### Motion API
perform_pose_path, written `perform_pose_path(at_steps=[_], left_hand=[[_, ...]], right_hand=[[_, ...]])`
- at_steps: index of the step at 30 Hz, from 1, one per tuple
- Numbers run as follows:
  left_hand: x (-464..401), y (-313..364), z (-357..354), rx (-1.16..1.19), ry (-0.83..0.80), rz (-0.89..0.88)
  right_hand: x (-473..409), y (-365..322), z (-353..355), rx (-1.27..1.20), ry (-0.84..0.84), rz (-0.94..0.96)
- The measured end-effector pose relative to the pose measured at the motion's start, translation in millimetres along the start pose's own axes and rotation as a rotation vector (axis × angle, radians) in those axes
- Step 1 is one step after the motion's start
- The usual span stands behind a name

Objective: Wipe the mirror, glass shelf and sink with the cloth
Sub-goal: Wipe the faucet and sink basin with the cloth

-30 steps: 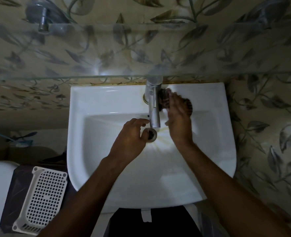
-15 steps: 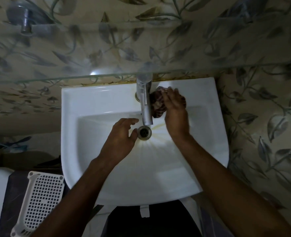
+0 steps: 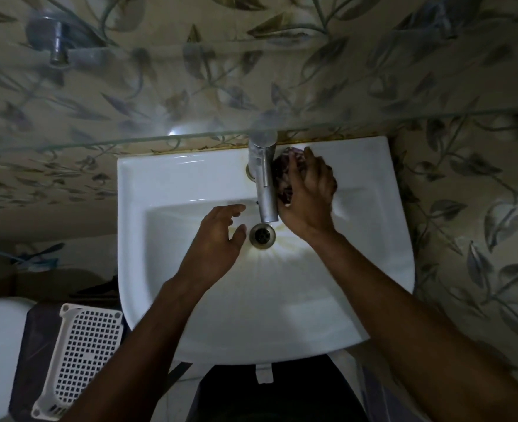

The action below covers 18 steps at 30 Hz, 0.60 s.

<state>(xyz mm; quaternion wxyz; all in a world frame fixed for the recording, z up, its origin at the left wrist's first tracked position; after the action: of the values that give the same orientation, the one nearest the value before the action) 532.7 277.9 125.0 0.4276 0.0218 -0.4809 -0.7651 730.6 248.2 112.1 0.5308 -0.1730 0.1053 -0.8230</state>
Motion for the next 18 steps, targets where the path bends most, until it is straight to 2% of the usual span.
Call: perform_pose_path(at_steps=[3,6,9,11,15,18], left_hand=[[2.9,-6.0,19.1,0.034,0.066,0.001],[5.7,-11.7,30.2,0.045,0.093,0.004],[6.5,-13.5,29.9,0.029,0.086,0.006],[4.8,-13.3,27.0,0.030,0.080,0.011],[1.8,-11.2,23.1,0.034,0.079,0.013],[1.1,-11.9,21.7,0.043,0.073,0.019]], right_hand=[[-3.7,26.1,4.4,-0.046,0.068,0.045],[-6.9,59.7,21.3,-0.151,0.134,-0.029],[-6.8,76.3,33.3,-0.072,0.246,-0.121],[-6.2,63.4,32.7,-0.032,0.274,-0.129],[7.0,-0.6,7.0,0.017,0.160,0.022],[5.3,3.6,12.6,-0.011,0.173,0.165]])
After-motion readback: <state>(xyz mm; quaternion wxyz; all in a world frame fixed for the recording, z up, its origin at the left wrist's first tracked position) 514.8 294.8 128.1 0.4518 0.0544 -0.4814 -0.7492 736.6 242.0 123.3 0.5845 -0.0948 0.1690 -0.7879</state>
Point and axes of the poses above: each hand's wrist, its own x-axis away from the middle knuckle, its own z-axis out of the back of the hand, y = z × x, the point moved 9 cm from there along -x, towards the middle knuckle, and after that the axes turned 14 degrees about -y, right-handed, at the moved point
